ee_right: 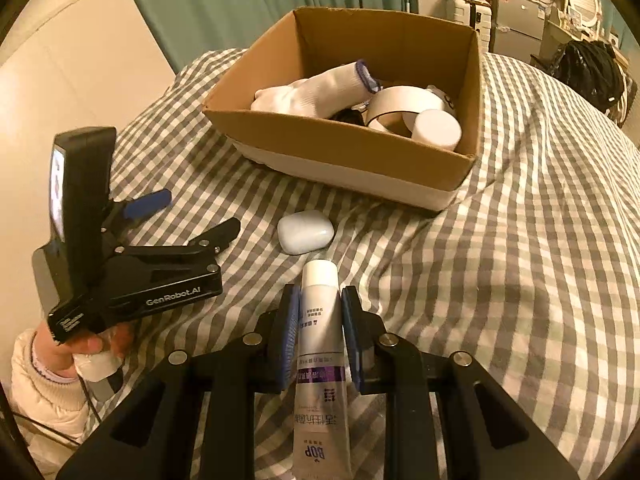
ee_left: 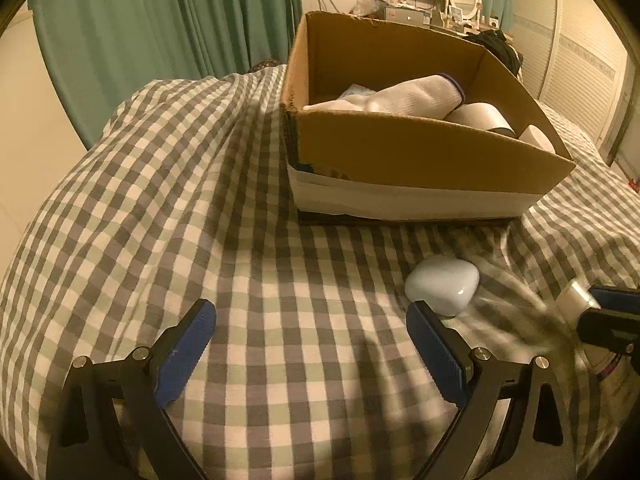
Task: Organize objects
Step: 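Grasp the small white case with the left tool while the right tool holds the tube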
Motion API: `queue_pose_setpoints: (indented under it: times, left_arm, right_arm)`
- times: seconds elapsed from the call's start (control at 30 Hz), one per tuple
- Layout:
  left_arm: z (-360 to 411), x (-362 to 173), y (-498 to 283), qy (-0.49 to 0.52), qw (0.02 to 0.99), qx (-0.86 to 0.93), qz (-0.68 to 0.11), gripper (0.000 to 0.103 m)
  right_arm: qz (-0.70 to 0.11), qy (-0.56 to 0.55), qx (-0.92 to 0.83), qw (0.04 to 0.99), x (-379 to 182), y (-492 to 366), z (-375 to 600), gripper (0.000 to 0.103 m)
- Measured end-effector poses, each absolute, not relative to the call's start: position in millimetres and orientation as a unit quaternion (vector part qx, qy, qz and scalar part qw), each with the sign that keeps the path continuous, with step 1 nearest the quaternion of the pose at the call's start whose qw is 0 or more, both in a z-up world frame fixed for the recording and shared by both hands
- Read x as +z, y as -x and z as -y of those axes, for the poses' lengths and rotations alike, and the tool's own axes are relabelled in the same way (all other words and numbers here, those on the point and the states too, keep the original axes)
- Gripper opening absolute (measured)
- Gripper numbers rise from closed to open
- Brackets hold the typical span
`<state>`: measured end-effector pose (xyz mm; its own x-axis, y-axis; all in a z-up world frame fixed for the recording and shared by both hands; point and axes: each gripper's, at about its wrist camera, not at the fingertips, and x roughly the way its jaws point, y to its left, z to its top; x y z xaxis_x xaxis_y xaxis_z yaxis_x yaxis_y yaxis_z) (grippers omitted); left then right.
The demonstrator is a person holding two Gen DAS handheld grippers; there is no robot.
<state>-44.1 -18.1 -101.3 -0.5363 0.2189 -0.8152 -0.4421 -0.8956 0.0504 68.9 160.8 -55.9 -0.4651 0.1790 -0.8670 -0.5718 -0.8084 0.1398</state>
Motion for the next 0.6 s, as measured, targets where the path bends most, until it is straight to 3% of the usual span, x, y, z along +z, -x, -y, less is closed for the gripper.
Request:
queue_pose_setpoints:
  times: [0.5, 0.6]
  left_arm:
    - [-39, -123, 54, 0.47, 0.234, 0.842, -0.129, 0.098]
    - [-55, -131, 54, 0.468, 0.244, 0.837, -0.144, 0.089]
  right_arm:
    - [-0.182, 0.418, 0.853, 0.253, -14, -86, -173, 0.021]
    - [-0.191, 0.418, 0.852, 0.251, -19, -87, -176, 0.021]
